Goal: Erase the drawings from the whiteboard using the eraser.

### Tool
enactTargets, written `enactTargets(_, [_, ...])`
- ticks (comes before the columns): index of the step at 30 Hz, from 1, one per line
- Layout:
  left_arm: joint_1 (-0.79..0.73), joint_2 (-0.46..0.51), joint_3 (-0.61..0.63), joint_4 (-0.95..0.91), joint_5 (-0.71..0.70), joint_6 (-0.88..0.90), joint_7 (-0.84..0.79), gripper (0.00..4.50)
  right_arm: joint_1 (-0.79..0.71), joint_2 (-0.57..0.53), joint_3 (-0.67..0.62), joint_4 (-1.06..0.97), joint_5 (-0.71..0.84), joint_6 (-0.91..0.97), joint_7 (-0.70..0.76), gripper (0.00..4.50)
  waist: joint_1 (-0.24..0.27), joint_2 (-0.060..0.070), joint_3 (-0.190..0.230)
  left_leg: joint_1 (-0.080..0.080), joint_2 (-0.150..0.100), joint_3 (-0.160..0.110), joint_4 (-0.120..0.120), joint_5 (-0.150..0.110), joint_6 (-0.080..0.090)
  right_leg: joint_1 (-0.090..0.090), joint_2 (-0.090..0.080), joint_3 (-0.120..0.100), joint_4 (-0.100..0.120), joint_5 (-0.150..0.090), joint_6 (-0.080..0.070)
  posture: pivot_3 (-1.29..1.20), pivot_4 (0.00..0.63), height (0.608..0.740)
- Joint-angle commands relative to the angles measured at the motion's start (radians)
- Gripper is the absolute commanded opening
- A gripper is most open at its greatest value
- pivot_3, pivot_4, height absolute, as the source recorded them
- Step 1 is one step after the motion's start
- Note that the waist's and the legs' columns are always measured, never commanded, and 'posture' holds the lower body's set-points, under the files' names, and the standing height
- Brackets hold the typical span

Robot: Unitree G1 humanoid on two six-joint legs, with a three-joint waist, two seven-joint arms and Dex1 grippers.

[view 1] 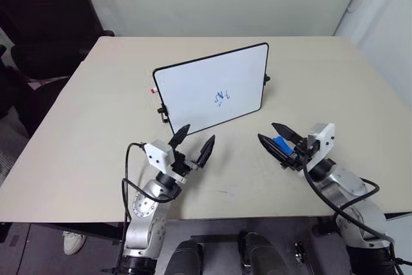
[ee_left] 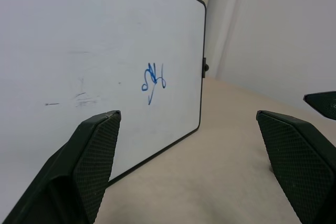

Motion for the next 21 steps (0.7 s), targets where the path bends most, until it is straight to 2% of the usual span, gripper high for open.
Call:
enactTargets(1, [0.005,0.003,0.006,-0.033,-0.024,0.008,-0.008,4.5,-0.01,-0.006,-0.003,-0.041,0.003,-0.014,-0.006,3.12,0.0,0.0,0.0,0.0,0.0,0.0,0.0,0.0,0.0,0.0,0.0,0.0,0.0,0.0,0.0,0.0,0.15,0.74])
enactTargets(5, [0.007,-0.001,0.005,-0.027,-0.004,-0.006,0.006,4.5,-0.005,-0.013,-0.01,-0.042,0.007,-0.004,-0.006,3.12,0.0,0.0,0.0,0.0,0.0,0.0,0.0,0.0,0.0,0.0,0.0,0.0,-0.001,0.0,0.0,0.0,0.15,0.74])
enactTargets(9, [-0.002,0.002,0.005,-0.016,-0.011,-0.003,-0.01,4.5,-0.035,-0.043,-0.011,-0.039,0.029,0.114,-0.044,3.12,0.0,0.0,0.0,0.0,0.0,0.0,0.0,0.0,0.0,0.0,0.0,0.0,-0.001,0.0,0.0,0.0,0.15,0.74])
enactTargets(13, [-0.001,-0.023,-0.019,-0.005,-0.001,-0.008,-0.006,4.5,-0.082,-0.139,0.018,-0.05,-0.025,0.277,-0.09,3.12,0.0,0.0,0.0,0.0,0.0,0.0,0.0,0.0,0.0,0.001,0.0,0.0,-0.001,0.0,0.0,0.0,0.15,0.74])
enactTargets(18, [0.005,-0.04,-0.02,0.003,0.005,-0.026,-0.002,4.5,-0.189,-0.235,0.001,-0.024,0.022,0.524,-0.116,3.12,0.0,0.0,0.0,0.0,0.0,0.0,0.0,0.0,0.0,0.001,0.0,0.0,-0.002,0.0,0.0,0.0,0.15,0.74])
enactTargets(21, [0.008,-0.051,-0.027,0.007,-0.002,-0.03,-0.007,4.5,-0.227,-0.284,0.024,0.007,-0.046,0.547,-0.134,3.12,0.001,0.0,0.0,0.0,0.0,0.0,0.0,0.0,0.0,0.001,0.0,0.0,-0.002,0.0,0.001,0.0,0.15,0.74])
